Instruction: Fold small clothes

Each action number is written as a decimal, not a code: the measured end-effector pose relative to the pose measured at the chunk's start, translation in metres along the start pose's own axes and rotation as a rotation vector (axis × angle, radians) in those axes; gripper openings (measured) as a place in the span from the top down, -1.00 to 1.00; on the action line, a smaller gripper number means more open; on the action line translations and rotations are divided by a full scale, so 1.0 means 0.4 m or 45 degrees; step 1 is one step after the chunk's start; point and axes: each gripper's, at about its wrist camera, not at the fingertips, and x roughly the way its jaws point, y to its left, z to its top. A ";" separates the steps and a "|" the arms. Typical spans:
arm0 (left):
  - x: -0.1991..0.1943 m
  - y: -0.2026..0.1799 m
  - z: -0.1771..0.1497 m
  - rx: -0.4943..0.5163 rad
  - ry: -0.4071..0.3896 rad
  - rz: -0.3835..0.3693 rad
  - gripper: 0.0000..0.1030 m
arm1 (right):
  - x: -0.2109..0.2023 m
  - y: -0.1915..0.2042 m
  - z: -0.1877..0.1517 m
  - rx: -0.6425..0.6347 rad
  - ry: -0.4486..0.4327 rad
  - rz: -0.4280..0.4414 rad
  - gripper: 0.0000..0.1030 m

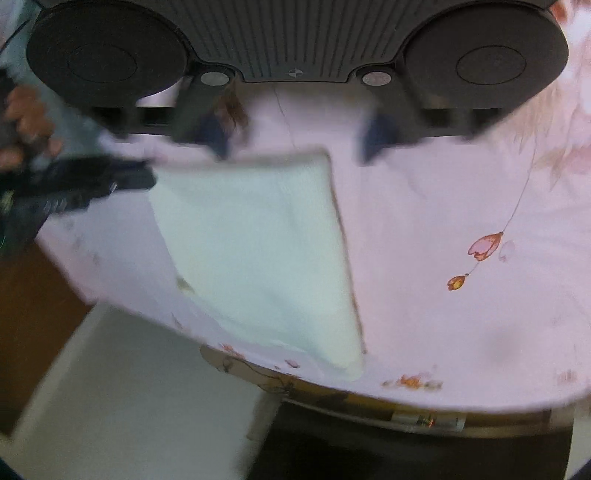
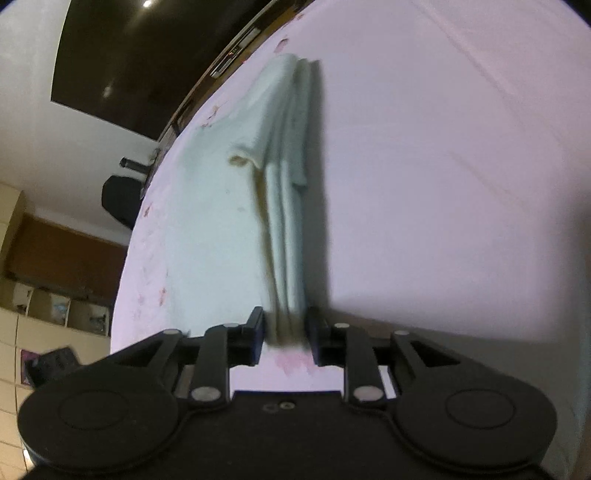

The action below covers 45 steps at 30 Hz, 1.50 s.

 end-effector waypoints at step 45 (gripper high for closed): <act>-0.801 -0.564 -0.287 0.115 -0.550 0.263 -1.00 | -0.586 0.458 -0.654 -0.739 -0.812 -0.603 -0.79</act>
